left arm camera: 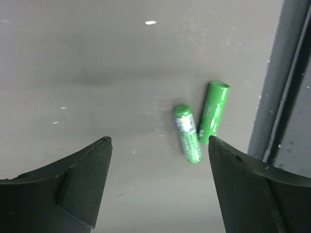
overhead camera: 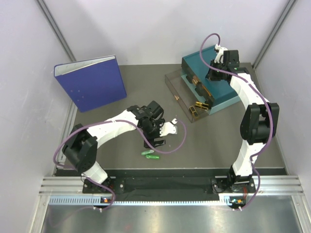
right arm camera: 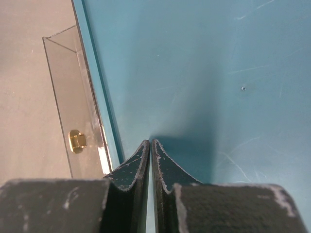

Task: Organize the makeup

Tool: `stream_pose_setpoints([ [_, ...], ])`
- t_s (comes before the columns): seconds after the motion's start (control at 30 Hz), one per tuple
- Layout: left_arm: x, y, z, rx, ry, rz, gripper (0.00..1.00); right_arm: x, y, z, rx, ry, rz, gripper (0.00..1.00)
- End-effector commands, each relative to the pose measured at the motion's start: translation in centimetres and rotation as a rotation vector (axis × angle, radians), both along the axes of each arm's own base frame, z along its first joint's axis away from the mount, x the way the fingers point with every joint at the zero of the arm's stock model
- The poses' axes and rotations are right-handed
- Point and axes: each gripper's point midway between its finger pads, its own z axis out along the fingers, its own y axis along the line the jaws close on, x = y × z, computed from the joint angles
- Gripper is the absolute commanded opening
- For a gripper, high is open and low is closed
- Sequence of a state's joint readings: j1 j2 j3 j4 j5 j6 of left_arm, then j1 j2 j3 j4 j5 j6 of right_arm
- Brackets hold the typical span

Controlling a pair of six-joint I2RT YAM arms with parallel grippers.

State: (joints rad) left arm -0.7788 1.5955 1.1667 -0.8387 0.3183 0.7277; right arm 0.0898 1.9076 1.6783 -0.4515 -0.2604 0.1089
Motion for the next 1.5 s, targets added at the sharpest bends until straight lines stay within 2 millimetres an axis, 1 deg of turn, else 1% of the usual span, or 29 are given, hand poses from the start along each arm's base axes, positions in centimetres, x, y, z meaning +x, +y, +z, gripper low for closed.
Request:
stream_pose_setpoints([
  [0.0,-1.8,0.2,-0.9,0.01,0.102,-0.023,0.83,-4.8,0.0,-8.4,-0.045,0.318,0.008,0.06],
  [0.2,-2.3,0.5,-2.7,0.058,0.158,-0.045,0.8,-4.8,0.0,-8.5,-0.042,0.316,0.009,0.06],
  [0.27,-2.3,0.4,-2.9,0.06,0.166,-0.046,0.8,-4.9,0.0,-8.6,-0.043,0.321,0.008,0.06],
  [0.47,-2.7,0.8,-4.3,0.098,0.199,-0.039,0.78,-4.8,0.0,-8.5,-0.045,0.315,0.008,0.06],
  [0.63,-1.7,0.7,-5.2,0.127,0.176,-0.036,0.75,-4.8,-0.1,-8.5,-0.045,0.317,0.008,0.06],
  [0.77,-1.5,0.8,-6.3,0.153,0.19,-0.035,0.72,-4.8,-0.1,-8.5,-0.043,0.317,0.006,0.06],
  [0.97,-0.8,0.6,-7.2,0.168,0.171,-0.011,0.71,-4.8,0.0,-8.6,-0.044,0.318,0.011,0.07],
  [1.03,-0.5,0.6,-7.4,0.176,0.168,0.0,0.68,-4.7,0.0,-8.5,-0.043,0.315,0.009,0.06],
  [1.07,-0.5,0.8,-7.8,0.189,0.177,0.0,0.66,-4.7,0.0,-8.5,-0.044,0.315,0.01,0.06],
  [1.17,-0.5,1.0,-8.3,0.221,0.191,-0.005,0.47,-4.7,0.0,-8.6,-0.044,0.318,0.009,0.07],
  [1.2,-0.3,0.9,-8.3,0.226,0.191,-0.005,0.39,-4.8,0.0,-8.7,-0.044,0.32,0.011,0.07],
  [1.23,-0.3,1.0,-8.4,0.232,0.196,-0.003,0.18,-4.8,0.0,-8.7,-0.044,0.321,0.009,0.07],
  [1.27,-0.4,1.0,-8.8,0.247,0.208,-0.003,0.12,-4.7,0.0,-8.7,-0.045,0.321,0.01,0.07],
  [1.33,-0.1,1.1,-9.0,0.271,0.21,0.015,0.1,-4.7,0.0,-8.7,-0.045,0.319,0.01,0.07],
  [1.37,0.0,1.2,-9.3,0.29,0.213,0.016,0.05,-4.7,0.0,-8.7,-0.046,0.319,0.011,0.07],
  [1.47,-0.1,1.7,-9.8,0.315,0.216,0.025,0.06,-4.7,-0.1,-8.7,-0.044,0.32,0.008,0.07],
])
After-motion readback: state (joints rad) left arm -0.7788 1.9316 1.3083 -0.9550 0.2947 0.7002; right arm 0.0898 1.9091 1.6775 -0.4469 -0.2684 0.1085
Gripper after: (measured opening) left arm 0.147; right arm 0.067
